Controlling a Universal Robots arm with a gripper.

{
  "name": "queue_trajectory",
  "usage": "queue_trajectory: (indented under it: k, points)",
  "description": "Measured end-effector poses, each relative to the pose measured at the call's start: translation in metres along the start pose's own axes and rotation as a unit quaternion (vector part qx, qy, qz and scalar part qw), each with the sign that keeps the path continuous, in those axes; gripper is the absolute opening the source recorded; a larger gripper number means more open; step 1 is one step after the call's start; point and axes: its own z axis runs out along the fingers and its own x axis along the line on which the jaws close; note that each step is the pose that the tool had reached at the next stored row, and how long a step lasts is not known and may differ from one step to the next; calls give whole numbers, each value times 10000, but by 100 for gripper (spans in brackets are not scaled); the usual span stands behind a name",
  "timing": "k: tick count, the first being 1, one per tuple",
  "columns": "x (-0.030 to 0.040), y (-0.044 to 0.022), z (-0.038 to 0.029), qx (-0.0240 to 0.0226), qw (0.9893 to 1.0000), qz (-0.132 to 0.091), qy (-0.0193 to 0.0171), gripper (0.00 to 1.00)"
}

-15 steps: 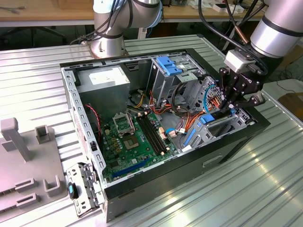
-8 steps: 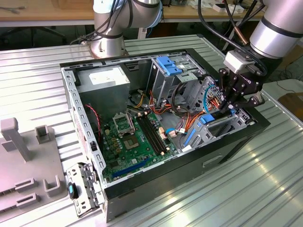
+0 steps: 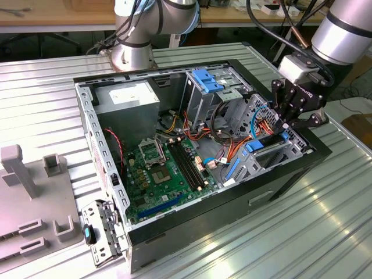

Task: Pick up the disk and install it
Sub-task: 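Insert the second disk wire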

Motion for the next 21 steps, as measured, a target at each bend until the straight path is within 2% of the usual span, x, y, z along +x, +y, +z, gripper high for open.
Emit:
queue_trajectory:
  k: [3, 6, 8, 9, 10, 11, 15, 18, 20, 21]
  points:
    - [1, -1, -21, 0, 10000, 0, 4, 11]
    - [4, -4, -217, 0, 10000, 0, 0, 11]
    - [5, -5, -303, 0, 10000, 0, 0, 11]
    - [-16, -6, -326, 0, 10000, 0, 3, 11]
    - [-67, -6, -340, 0, 10000, -1, 65, 11]
    - [-99, -6, -347, 0, 10000, -2, 90, 11]
    - [-165, -6, -413, 1, 9999, -2, 102, 11]
    - [-243, -7, -526, 1, 9999, -2, 101, 11]
    - [-314, -6, -542, 0, 9999, -1, 101, 11]
    - [-409, -5, -544, -1, 9999, -1, 102, 11]
